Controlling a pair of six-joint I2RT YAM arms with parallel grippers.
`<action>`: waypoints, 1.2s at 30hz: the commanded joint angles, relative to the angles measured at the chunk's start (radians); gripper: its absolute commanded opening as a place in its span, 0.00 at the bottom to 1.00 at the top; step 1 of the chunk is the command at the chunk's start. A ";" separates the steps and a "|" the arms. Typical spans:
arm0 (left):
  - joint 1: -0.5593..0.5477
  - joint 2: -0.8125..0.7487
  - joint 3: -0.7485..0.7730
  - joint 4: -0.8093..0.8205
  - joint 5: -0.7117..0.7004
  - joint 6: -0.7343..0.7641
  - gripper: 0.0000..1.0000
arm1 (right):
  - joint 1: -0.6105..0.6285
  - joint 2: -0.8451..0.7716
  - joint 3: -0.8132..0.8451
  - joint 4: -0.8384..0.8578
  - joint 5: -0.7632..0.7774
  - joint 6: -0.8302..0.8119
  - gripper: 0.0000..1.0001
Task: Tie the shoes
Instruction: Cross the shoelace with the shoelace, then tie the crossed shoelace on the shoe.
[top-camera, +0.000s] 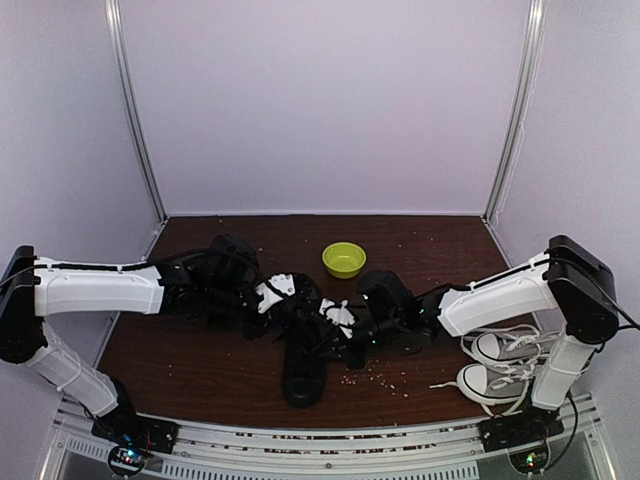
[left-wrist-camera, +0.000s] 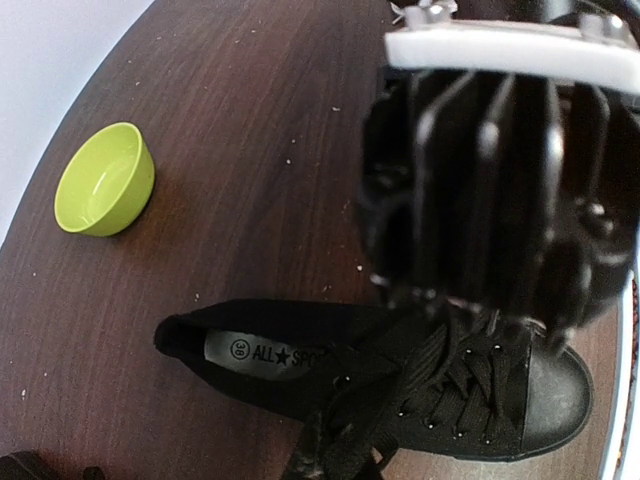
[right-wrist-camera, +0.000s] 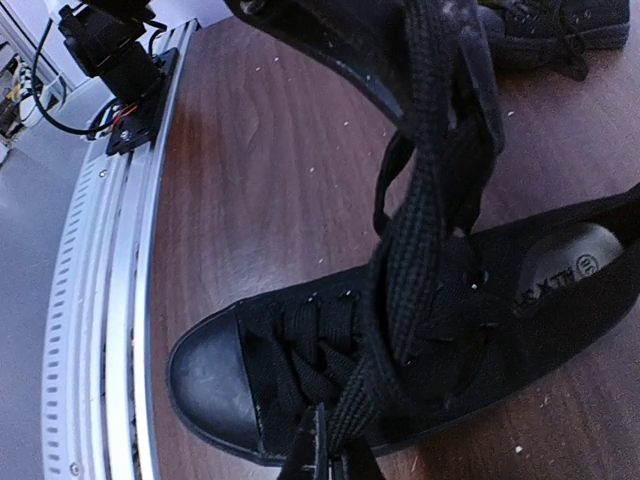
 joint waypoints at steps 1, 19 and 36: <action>0.007 0.025 0.032 -0.003 -0.013 0.005 0.00 | -0.046 -0.017 0.062 -0.196 -0.202 0.025 0.00; 0.130 -0.034 -0.059 -0.152 0.117 0.341 0.72 | -0.165 0.076 0.207 -0.529 -0.247 0.021 0.00; 0.059 0.393 0.216 -0.349 -0.163 0.379 0.63 | -0.180 0.064 0.212 -0.542 -0.279 -0.007 0.00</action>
